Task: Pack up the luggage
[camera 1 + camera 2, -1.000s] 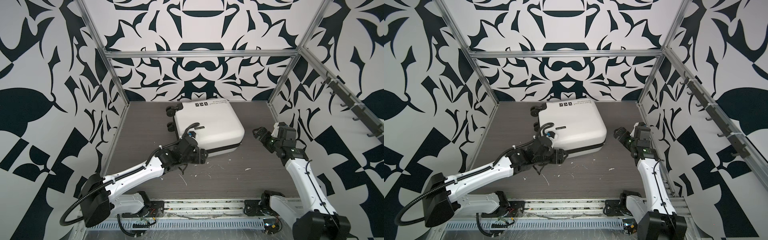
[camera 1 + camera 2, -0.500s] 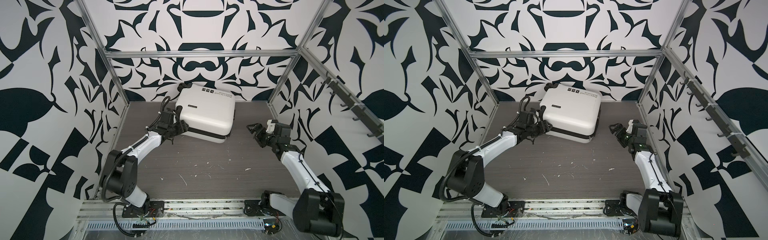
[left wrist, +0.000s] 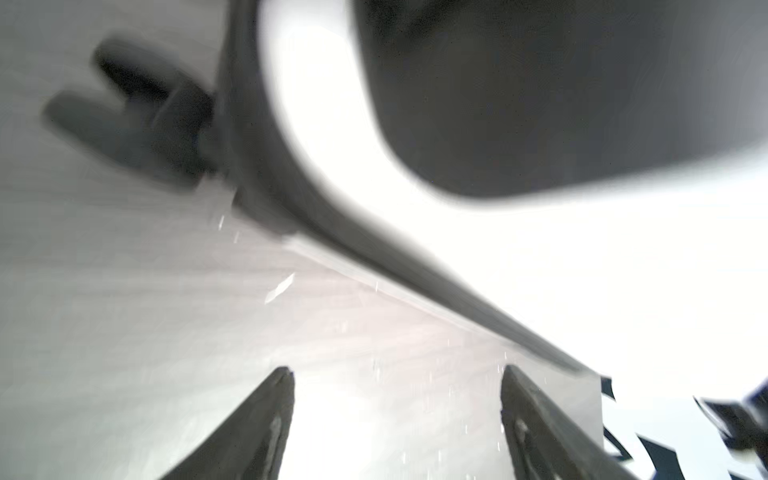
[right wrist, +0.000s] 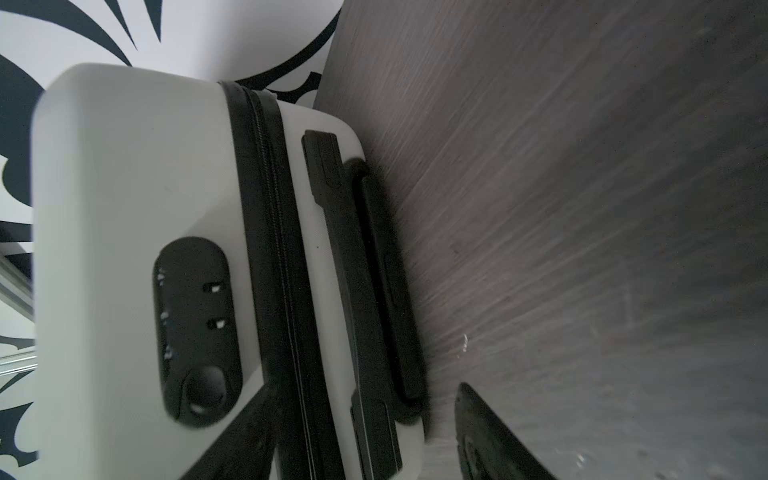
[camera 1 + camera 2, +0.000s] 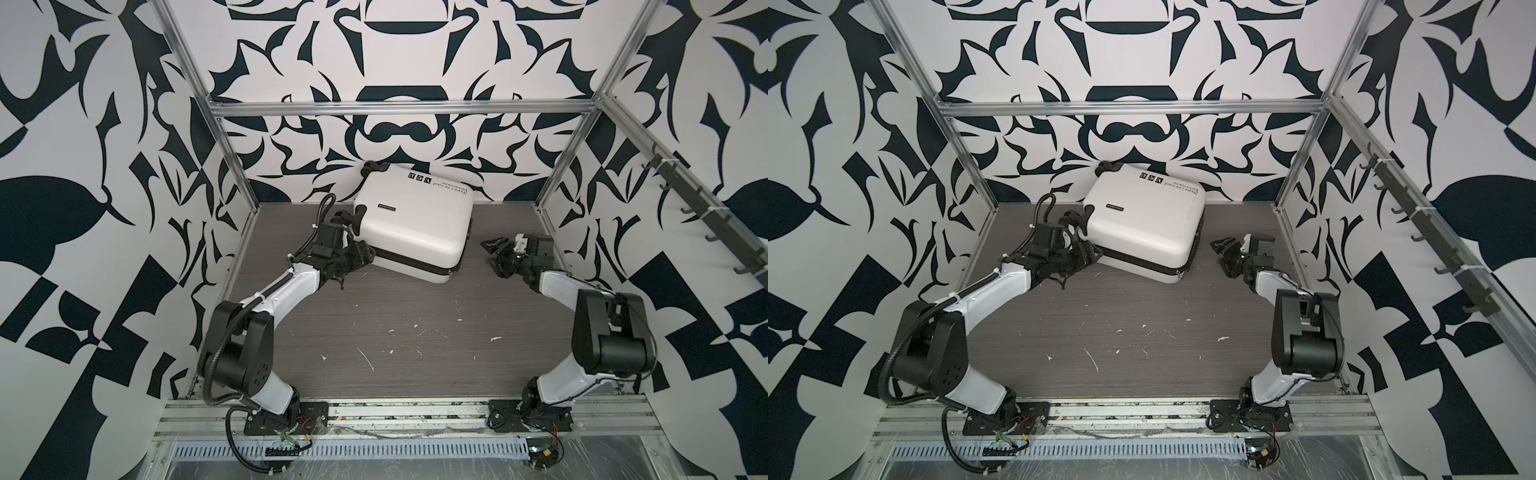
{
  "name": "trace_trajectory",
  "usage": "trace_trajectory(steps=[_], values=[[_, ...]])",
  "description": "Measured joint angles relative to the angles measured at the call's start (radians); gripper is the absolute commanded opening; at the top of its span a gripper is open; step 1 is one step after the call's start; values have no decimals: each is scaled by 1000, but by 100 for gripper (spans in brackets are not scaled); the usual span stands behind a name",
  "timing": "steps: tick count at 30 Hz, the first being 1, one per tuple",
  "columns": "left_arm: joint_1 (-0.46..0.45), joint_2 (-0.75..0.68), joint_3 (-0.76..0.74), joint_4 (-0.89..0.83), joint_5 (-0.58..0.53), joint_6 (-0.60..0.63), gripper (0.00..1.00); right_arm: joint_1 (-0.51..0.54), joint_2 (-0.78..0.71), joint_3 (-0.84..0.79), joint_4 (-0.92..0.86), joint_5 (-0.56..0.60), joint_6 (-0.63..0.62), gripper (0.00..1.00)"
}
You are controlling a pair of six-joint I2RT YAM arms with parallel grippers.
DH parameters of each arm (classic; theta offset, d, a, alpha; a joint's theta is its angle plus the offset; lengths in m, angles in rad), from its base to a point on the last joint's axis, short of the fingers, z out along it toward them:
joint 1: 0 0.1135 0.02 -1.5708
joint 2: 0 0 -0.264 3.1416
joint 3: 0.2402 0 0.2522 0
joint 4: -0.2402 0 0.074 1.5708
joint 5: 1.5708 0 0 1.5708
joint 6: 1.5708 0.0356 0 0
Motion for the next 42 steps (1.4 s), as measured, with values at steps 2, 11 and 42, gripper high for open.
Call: trace_trajectory(steps=[2, 11, 42], values=[[-27, -71, -74, 10, -1, -21, 81, 27, 58, 45, 23, 0, 4, 57], [-219, -169, -246, -10, -32, -75, 81, 61, 239, 121, 150, 4, 52, 48], [-47, -103, -121, 73, -57, -111, 81, 111, 261, -281, 879, 92, 290, 0]])
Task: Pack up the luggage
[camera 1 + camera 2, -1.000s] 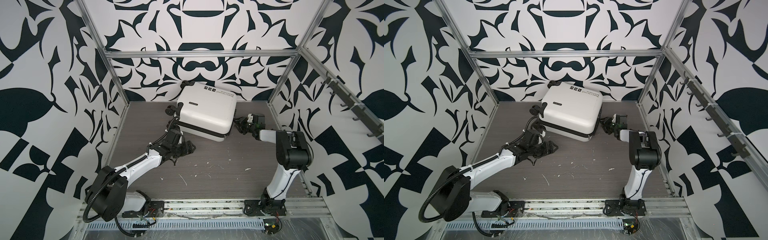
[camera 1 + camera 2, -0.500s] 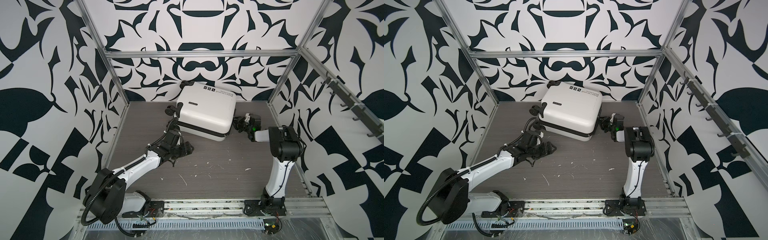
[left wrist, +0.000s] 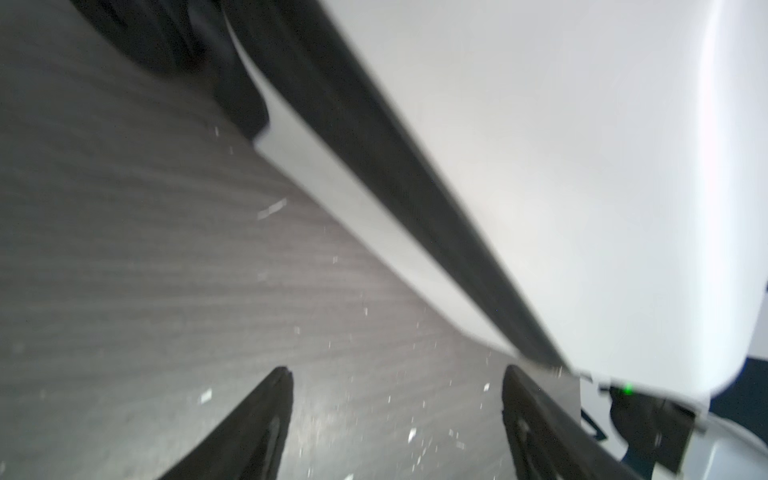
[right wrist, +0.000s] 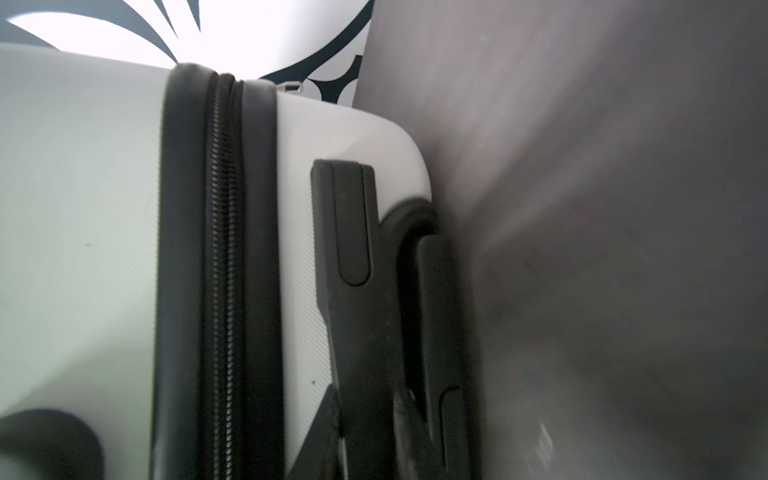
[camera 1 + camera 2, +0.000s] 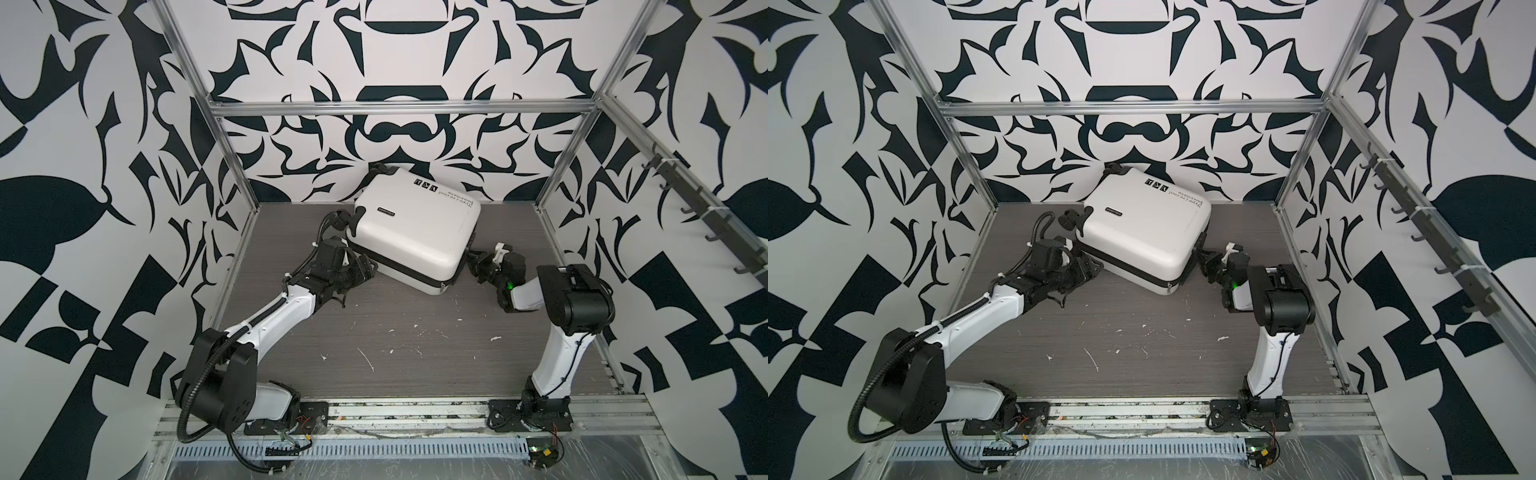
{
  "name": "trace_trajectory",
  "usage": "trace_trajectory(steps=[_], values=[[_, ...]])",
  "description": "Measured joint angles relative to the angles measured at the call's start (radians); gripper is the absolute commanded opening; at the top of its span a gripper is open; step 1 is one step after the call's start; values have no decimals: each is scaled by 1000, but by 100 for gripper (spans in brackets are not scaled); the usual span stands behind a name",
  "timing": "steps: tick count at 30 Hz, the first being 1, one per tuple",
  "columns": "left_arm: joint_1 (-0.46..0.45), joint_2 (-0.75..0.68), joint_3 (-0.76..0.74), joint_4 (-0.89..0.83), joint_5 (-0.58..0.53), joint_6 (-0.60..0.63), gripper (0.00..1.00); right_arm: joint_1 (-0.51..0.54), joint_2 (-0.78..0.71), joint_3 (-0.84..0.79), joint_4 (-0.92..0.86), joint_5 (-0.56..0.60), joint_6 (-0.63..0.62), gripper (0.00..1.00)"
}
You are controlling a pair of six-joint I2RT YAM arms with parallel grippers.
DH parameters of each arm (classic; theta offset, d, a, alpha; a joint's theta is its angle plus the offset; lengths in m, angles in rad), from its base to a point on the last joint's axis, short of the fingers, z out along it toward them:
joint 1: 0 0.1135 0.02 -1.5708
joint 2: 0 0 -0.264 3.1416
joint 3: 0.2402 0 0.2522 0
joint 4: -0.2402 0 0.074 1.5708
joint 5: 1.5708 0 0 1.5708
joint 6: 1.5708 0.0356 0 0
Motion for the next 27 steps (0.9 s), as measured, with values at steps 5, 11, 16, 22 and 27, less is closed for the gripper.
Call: trace_trajectory(steps=[5, 11, 16, 22, 27], values=[[40, 108, 53, 61, 10, -33, 80, 47, -13, -184, 238, 98, 72, 0], [67, 174, 85, 88, 16, -64, 80, 208, -87, -341, 328, 323, 100, 1], [81, 182, 87, 102, 13, -74, 80, 339, -169, -423, 305, 411, 122, 25], [93, 182, 87, 110, 18, -72, 80, 421, -535, -456, -148, 408, 49, 62], [96, 182, 87, 115, 20, -70, 80, 440, -984, -355, -751, 494, -106, 80]])
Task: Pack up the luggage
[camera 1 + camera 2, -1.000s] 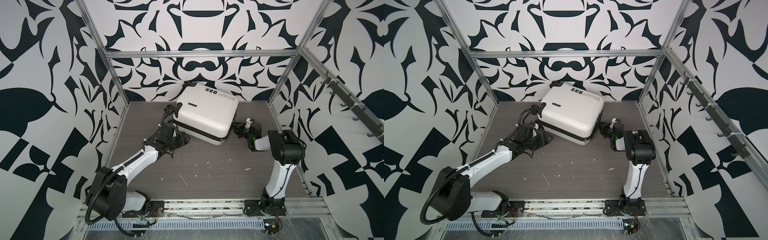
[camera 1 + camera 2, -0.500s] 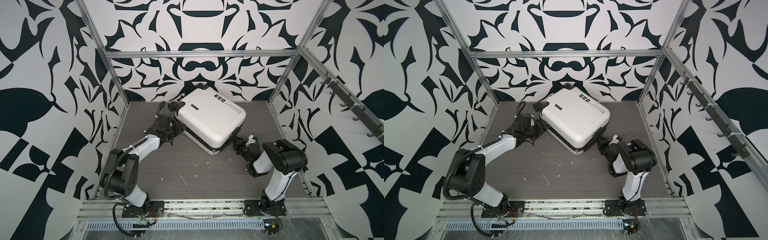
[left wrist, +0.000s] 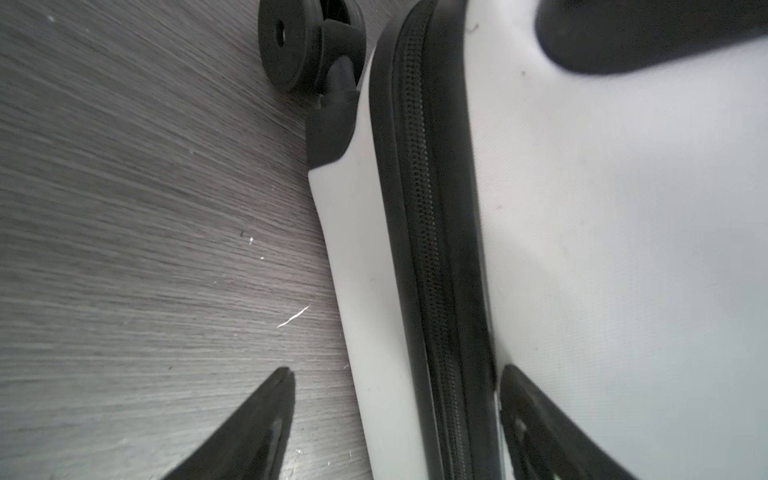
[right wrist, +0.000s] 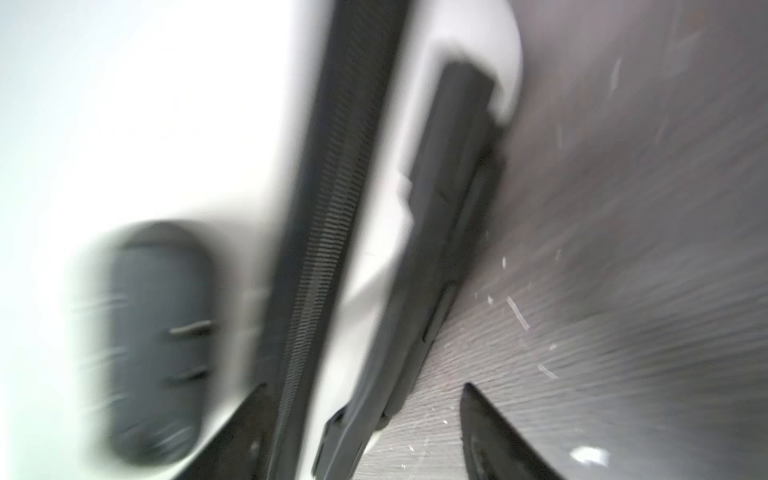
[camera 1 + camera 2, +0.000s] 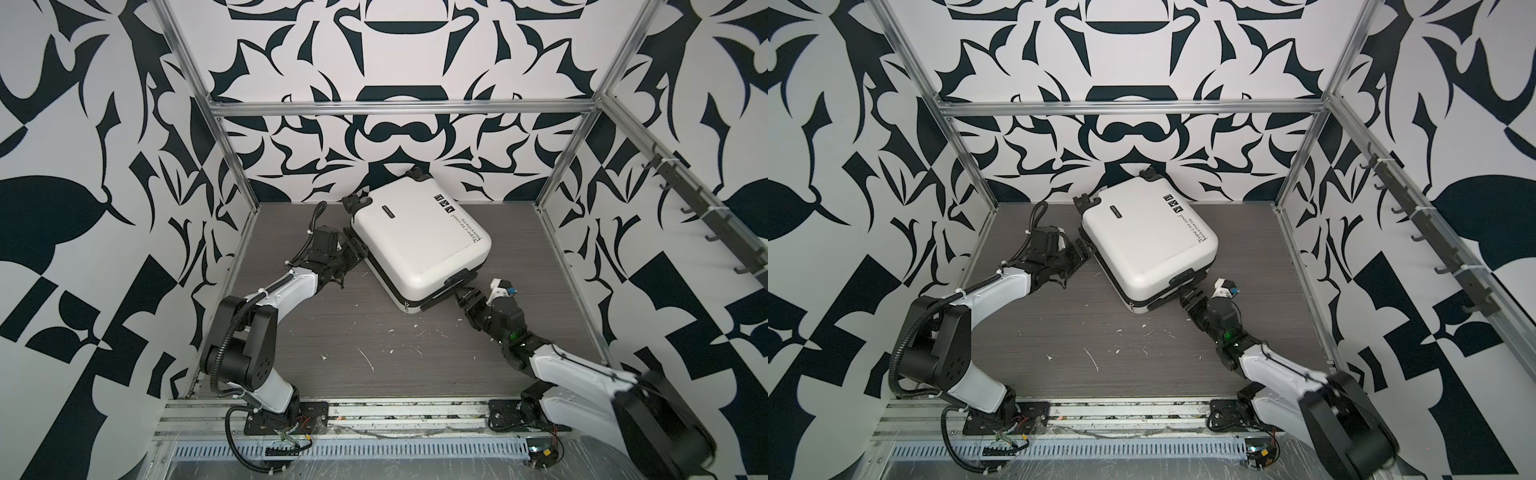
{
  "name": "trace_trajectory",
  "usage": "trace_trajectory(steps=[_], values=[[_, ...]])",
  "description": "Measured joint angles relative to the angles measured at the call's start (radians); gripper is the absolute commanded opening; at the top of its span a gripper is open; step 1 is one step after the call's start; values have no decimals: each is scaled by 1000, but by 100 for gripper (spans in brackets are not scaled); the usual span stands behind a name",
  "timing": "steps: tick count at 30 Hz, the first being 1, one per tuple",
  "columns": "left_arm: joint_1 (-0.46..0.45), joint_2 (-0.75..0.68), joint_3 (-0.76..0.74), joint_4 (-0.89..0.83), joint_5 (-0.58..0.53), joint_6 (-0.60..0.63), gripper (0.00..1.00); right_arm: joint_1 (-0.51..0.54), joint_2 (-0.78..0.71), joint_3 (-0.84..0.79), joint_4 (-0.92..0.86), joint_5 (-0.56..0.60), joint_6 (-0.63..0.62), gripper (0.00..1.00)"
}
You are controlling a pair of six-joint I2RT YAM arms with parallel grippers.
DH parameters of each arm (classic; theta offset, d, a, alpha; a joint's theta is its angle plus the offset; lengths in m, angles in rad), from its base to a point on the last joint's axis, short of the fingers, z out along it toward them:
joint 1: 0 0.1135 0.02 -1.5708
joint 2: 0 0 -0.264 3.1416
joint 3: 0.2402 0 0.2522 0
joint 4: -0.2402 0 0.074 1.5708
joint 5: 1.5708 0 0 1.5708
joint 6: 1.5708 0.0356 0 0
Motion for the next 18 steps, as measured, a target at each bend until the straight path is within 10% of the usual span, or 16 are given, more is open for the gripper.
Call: trace_trajectory(steps=[8, 18], values=[[2, 0, 0, 5, 3, 4, 80, -182, -248, 69, -505, 19, -231, 81], [6, 2, 0, 4, 30, 4, 80, -579, 179, 406, -597, -247, -420, 79]])
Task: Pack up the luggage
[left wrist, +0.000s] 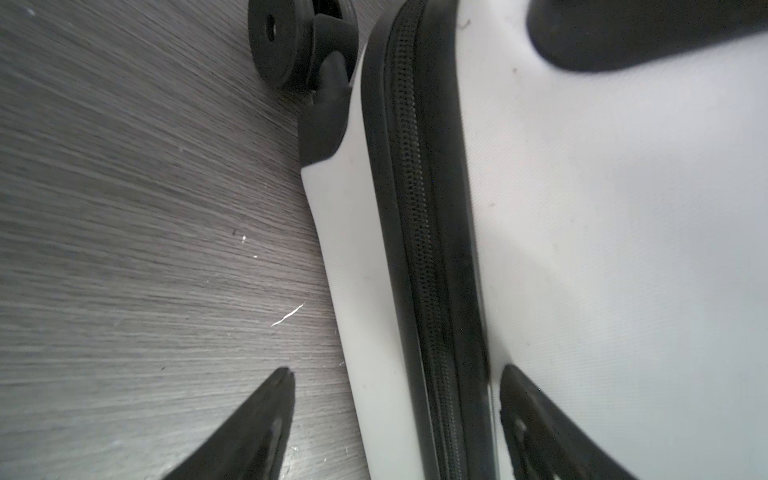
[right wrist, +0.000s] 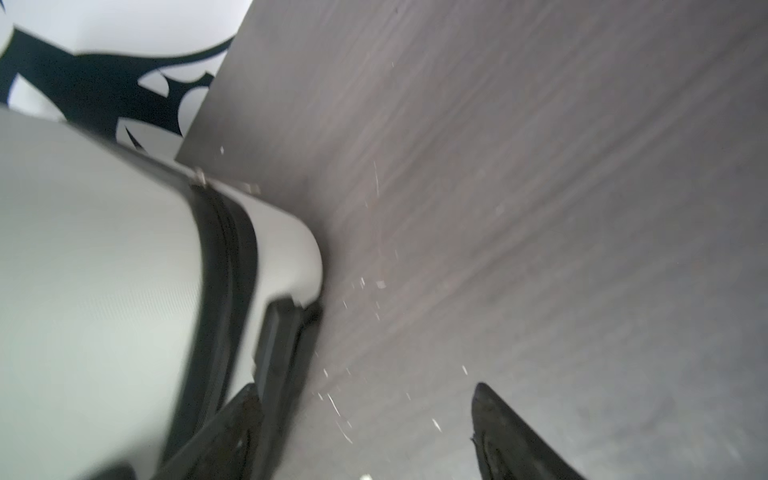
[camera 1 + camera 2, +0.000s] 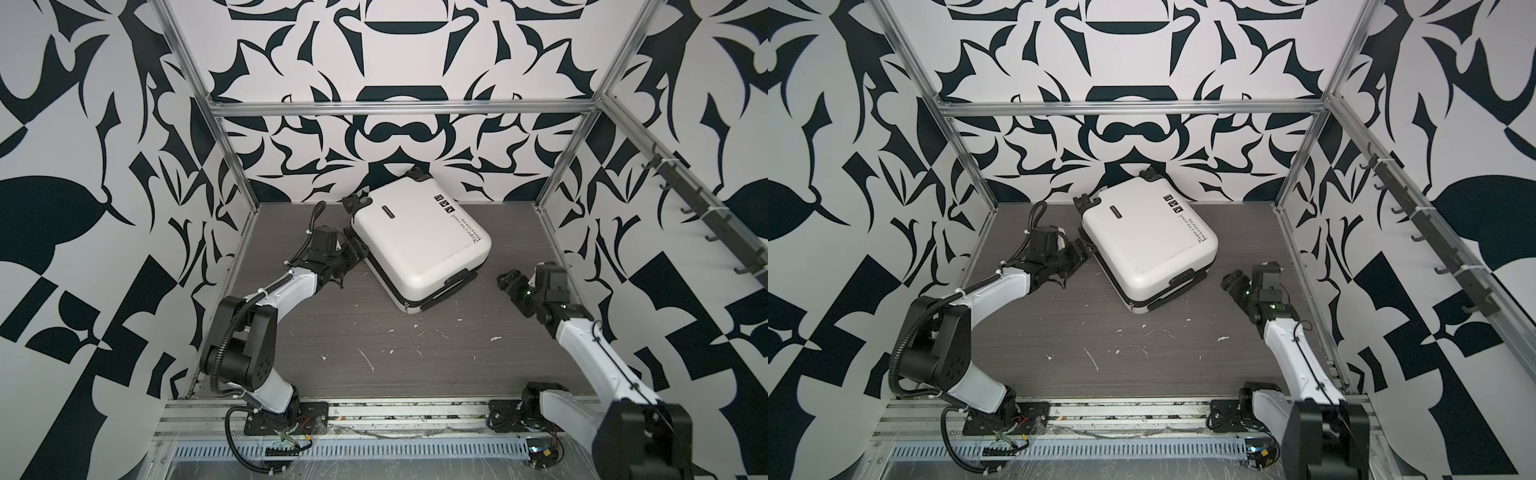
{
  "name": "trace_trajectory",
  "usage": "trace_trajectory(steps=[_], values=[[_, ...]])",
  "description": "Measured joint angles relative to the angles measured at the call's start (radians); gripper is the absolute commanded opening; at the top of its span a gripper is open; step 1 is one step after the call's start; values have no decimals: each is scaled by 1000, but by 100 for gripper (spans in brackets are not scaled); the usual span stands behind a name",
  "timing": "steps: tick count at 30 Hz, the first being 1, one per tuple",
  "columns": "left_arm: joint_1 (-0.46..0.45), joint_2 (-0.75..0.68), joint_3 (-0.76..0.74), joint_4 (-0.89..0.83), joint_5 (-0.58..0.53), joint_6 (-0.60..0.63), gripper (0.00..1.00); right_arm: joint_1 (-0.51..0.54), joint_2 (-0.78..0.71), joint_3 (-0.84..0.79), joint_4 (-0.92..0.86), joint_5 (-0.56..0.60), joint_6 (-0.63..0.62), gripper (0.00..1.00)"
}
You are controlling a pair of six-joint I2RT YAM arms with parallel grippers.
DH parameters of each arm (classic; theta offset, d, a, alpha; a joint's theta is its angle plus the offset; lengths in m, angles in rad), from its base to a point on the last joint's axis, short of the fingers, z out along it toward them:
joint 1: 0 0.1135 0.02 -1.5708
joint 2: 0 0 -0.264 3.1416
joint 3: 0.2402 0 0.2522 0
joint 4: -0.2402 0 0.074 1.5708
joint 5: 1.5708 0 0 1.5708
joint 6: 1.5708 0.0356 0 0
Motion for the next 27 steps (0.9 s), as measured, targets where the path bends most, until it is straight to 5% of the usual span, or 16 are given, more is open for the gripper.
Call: trace_trajectory(steps=[13, 20, 27], values=[[3, 60, 62, -24, 24, 3, 80, -77, 610, 406, 261, -338, 59, 75], [8, 113, 120, -28, 26, 4, 80, -12, 706, 476, 314, -397, 60, 73], [24, 144, 161, -39, 9, 20, 80, 3, 592, 325, 396, -397, 56, 73]])
